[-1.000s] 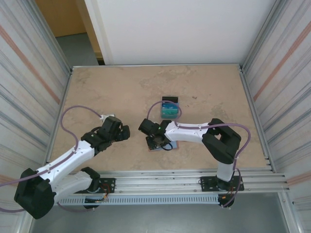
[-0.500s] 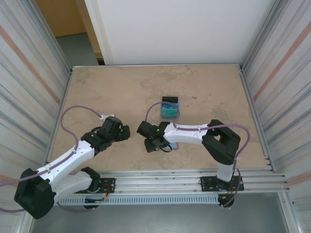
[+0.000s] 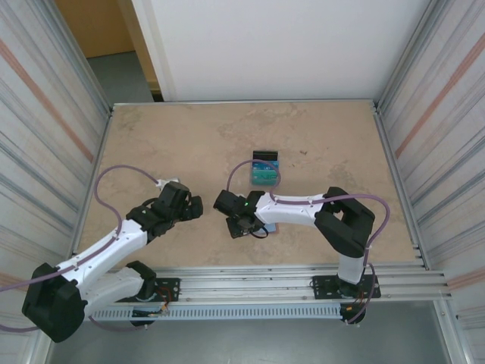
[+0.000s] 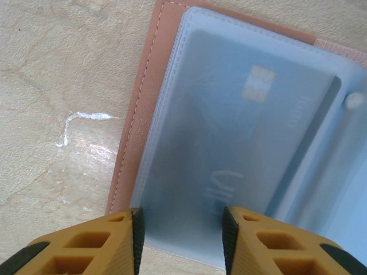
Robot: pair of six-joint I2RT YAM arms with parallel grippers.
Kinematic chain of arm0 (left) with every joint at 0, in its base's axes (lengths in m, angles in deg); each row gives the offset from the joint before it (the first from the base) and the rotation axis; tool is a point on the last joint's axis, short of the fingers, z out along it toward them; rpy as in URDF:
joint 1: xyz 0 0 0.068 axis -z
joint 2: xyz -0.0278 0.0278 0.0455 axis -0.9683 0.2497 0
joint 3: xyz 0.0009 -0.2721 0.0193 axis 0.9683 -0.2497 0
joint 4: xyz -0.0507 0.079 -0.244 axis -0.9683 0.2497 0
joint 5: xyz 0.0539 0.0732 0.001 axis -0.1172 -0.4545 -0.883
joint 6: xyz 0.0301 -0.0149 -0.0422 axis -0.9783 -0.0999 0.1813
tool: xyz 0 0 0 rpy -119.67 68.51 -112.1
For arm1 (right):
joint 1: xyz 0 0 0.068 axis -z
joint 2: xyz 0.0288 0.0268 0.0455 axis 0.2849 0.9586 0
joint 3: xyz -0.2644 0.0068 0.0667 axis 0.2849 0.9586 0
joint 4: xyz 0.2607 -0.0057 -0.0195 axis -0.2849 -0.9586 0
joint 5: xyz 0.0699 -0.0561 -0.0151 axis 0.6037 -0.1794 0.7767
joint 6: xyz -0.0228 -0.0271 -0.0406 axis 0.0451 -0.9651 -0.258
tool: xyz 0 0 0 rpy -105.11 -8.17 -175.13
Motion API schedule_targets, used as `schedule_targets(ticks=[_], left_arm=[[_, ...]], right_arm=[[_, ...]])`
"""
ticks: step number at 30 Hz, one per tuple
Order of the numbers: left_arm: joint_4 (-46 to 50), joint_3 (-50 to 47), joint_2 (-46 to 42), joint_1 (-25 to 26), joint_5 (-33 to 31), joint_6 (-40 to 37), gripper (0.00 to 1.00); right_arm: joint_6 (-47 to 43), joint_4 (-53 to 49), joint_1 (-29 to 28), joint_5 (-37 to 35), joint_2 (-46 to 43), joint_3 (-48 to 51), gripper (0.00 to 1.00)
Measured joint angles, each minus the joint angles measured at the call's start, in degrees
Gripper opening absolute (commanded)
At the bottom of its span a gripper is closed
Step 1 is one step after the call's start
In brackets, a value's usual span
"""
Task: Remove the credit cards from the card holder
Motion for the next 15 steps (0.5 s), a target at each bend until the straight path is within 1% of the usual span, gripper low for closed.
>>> schedule_targets(ticks=[4,7,11,13,15], left_arm=[[0.2,0.0,-0.5,0.0,0.1,0.0,0.99],[0.2,0.0,-0.9,0.0,0.2,0.0,0.99],[0.7,0.0,-1.4,0.0,0.6,0.0,0.99],[1.0,0.0,-1.8,0.0,0.9,0.0,0.99],[1.0,0.0,-2.2,0.0,1.0,-0.1,0.99]], right_arm=[[0.0,0.4,0.3,0.1,-0.2,0.3,0.35],[0.0,0.7,0.4,0.1,-0.3,0.4,0.3],[0.1,0.7,0.4,-0.1,-0.3,0.4,0.19],[0.2,0.9,0.4,-0.5,-0.5,0.6,0.12],[0.2,0.9,0.4,-0.9,-1.0,0.9,0.09]])
